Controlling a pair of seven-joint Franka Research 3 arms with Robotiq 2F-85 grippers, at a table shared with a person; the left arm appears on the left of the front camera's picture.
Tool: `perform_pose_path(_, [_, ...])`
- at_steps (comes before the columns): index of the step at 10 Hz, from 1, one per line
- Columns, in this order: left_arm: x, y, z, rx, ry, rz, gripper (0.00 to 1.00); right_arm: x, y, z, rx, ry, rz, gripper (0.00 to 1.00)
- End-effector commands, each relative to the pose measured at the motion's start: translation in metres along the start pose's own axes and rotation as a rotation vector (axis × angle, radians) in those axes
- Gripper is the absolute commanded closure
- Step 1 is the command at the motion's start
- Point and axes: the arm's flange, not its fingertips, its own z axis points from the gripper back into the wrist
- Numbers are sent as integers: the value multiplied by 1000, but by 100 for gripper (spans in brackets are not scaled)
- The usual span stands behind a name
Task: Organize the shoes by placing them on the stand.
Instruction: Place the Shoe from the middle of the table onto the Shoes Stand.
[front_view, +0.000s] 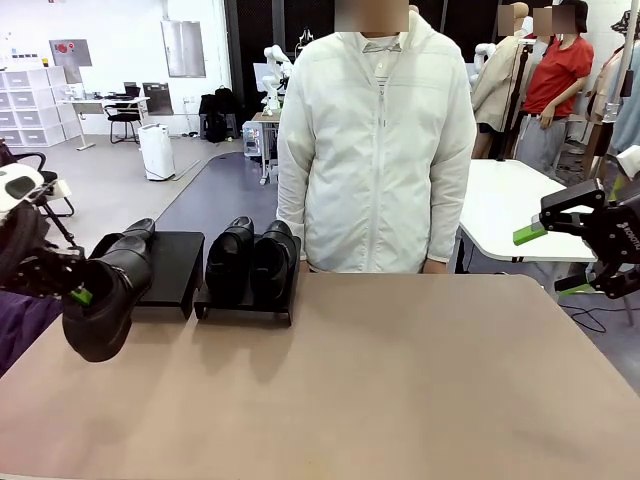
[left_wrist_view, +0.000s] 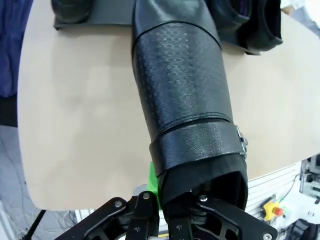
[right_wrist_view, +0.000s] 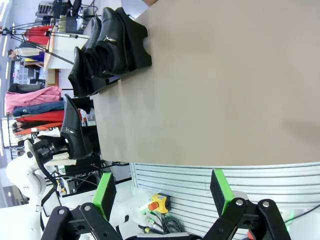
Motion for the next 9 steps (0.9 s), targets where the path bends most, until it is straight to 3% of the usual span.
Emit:
perform_pose_path(1, [-2, -21, 2, 8, -13, -39, 100, 0, 0, 2, 19, 6, -6, 0])
perform_pose_path(5, [-4, -23, -3, 11, 7, -54, 100, 0, 0, 2, 19, 6, -6, 0])
perform_pose_path(6, [37, -21, -9, -29, -14, -133, 100, 0, 0, 2, 19, 6, -6, 0])
perform_pose_path(7, [77, -16, -16, -52, -83, -69, 100, 0, 0, 2, 19, 6, -6, 0])
perform_pose_path(9, [144, -10, -39, -87, -146, -111, 100, 0, 0, 2, 19, 6, -6, 0])
